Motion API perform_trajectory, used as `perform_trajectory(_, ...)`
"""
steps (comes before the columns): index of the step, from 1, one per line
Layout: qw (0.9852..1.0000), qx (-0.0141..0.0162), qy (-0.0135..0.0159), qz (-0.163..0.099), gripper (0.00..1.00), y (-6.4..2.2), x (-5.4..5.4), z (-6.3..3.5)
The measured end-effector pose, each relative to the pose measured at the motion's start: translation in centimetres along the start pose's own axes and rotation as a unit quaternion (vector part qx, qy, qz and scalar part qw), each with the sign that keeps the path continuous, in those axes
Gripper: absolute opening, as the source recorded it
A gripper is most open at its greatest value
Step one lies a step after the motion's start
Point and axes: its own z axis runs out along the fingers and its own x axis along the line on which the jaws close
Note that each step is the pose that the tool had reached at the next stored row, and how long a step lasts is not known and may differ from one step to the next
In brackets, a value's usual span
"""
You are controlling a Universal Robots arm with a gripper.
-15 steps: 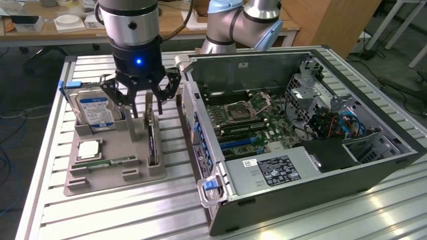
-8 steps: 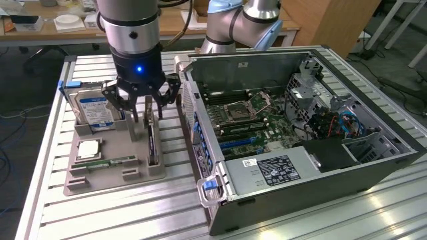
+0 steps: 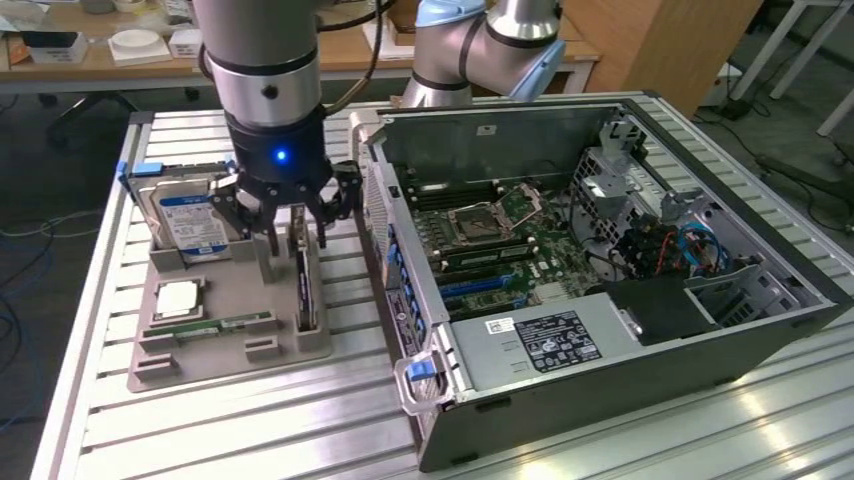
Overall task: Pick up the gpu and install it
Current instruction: 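Pick up the gpu and move the gpu toward the slot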
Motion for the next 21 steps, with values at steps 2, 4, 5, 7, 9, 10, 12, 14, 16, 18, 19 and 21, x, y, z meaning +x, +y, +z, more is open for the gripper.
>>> perform_trajectory(2, 1.0000, 0.0000, 0.0000, 0.000, 0.55, -0.03, 0.0, 0.36)
perform_trajectory(4, 1.0000, 0.0000, 0.0000, 0.001, 0.55, -0.06, 0.0, 0.73)
perform_trajectory(5, 1.0000, 0.0001, 0.0000, 0.001, 0.55, -0.08, 0.0, 0.91)
perform_trajectory(7, 1.0000, 0.0001, 0.0000, 0.001, 0.55, -0.11, 0.1, 1.27)
perform_trajectory(9, 1.0000, 0.0001, -0.0001, 0.002, 0.55, -0.13, 0.1, 1.63)
perform_trajectory(10, 1.0000, 0.0000, -0.0001, 0.002, 0.55, -0.14, 0.1, 1.81)
perform_trajectory(12, 1.0000, 0.0001, -0.0001, 0.002, 0.55, -0.16, 0.1, 2.18)
perform_trajectory(14, 1.0000, 0.0001, -0.0001, 0.003, 0.55, -0.19, 0.1, 2.54)
perform_trajectory(16, 1.0000, 0.0001, -0.0001, 0.003, 0.55, -0.22, 0.2, 2.89)
perform_trajectory(18, 1.0000, 0.0001, -0.0001, 0.003, 0.55, -0.25, 0.2, 3.27)
perform_trajectory(19, 1.0000, 0.0001, -0.0001, 0.003, 0.55, -0.27, 0.2, 3.45)
perform_trajectory(21, 1.0000, 0.0001, -0.0001, 0.003, 0.55, -0.31, 0.3, 3.80)
